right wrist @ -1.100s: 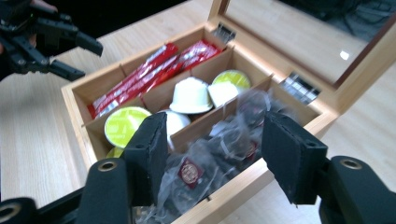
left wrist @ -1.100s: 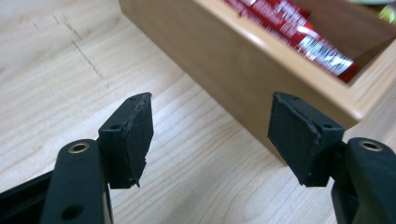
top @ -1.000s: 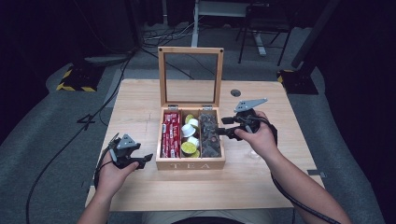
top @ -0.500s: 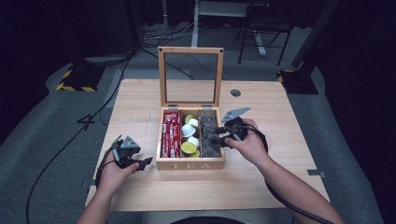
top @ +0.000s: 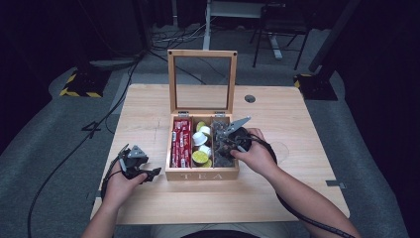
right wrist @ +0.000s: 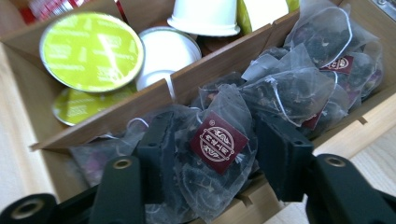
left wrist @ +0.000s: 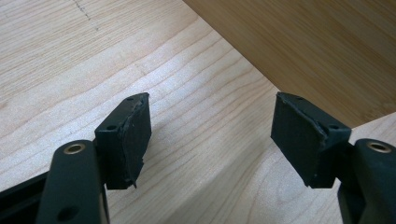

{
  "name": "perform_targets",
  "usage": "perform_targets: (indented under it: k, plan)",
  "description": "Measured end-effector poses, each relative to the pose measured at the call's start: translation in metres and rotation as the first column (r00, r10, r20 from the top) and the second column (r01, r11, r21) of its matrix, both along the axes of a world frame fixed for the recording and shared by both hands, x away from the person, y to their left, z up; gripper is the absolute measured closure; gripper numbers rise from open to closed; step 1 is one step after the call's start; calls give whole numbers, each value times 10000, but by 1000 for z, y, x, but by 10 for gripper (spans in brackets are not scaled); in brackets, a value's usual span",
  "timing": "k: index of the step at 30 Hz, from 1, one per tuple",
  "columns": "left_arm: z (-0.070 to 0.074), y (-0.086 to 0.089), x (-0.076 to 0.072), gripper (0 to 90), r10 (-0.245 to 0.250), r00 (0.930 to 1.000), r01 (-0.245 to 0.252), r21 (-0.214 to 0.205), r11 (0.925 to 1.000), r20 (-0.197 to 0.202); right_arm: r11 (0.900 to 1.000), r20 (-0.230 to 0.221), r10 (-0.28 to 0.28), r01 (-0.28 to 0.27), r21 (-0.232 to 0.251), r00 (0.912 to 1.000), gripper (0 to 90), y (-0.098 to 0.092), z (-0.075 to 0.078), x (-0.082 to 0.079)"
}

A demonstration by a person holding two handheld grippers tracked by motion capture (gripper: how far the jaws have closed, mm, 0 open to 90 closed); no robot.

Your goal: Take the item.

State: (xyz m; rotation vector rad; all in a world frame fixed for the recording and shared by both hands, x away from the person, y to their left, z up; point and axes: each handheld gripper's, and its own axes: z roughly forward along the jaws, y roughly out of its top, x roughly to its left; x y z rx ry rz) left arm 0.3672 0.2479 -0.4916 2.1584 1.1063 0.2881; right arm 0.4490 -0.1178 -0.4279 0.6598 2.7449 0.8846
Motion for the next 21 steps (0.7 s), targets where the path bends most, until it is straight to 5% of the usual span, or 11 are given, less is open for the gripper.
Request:
perform_targets:
  k: [3,8,21]
  plan:
    - [1,0,0,293,-38,10000,38,57,10000,54,9992,169,183,-177,-357,9997,602,3,-1,-1]
    - [1,-2,0,293,-54,10000,54,15,10000,53,9992,199,301,-296,-274,9993,734,2,1,-2]
    - [2,-2,-1,297,-62,10000,61,39,10000,62,9963,-9,179,-177,844,9998,776,-8,13,-4]
